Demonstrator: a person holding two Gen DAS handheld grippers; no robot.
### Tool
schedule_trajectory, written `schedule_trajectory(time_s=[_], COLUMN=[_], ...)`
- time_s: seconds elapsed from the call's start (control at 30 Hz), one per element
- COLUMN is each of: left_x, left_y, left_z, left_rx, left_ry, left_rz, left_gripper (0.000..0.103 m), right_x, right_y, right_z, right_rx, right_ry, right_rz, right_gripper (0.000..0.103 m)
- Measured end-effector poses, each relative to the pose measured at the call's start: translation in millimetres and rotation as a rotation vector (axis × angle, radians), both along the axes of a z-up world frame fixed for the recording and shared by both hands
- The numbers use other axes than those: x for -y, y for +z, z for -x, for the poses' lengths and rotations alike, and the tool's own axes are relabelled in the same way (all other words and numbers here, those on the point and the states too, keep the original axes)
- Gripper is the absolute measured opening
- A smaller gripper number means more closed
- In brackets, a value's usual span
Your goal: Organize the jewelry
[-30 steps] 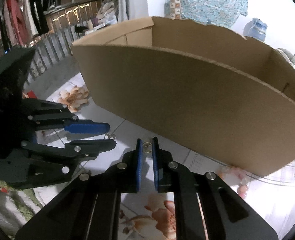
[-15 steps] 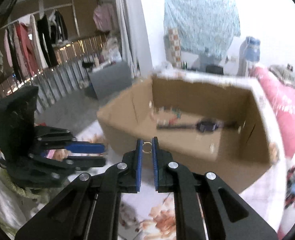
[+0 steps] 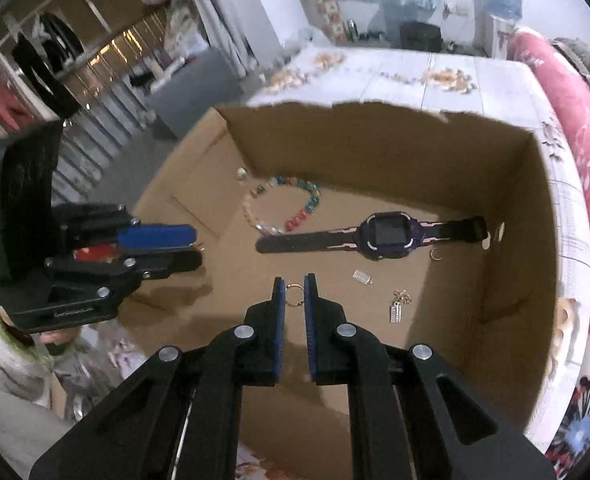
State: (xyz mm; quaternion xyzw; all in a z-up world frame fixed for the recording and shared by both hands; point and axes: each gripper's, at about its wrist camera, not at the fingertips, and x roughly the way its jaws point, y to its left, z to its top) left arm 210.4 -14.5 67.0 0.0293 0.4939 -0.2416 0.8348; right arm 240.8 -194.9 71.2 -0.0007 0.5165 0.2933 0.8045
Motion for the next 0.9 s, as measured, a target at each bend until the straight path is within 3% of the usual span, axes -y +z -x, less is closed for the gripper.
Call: schedule_trajectory(time_s=[0.13,0.5,0.73,0.9], left_x=[13.3,-9.7,-24.4,-36.2], left_y=[-6.8,14.6,44.1,52.3], left_z=[-4.8,16.1,67.2,117.6], left_rx=[0.018,0.103,0.224,0.297], left_ry=[0.002,0.026,0.016,-0.023], left_rz=[-0.055,0.015,0.101,0.167], left_gripper=[0.022,0.024,0.024,0.028], right_x=[-4.4,21.7,61.7,93.1], right_y=[-4.6,31.5,73.2,82.4], right_z=[-4.0,17.2,72.9,131.3], right_rx=[0.002,0.133,0.268,0.374], right_ry=[0.004,-0.039,-0.089,-0.104], right_rz=[0.003,-0.073,-0.200,-0.259], right_gripper=[0.011,0.020,0.027,0.030])
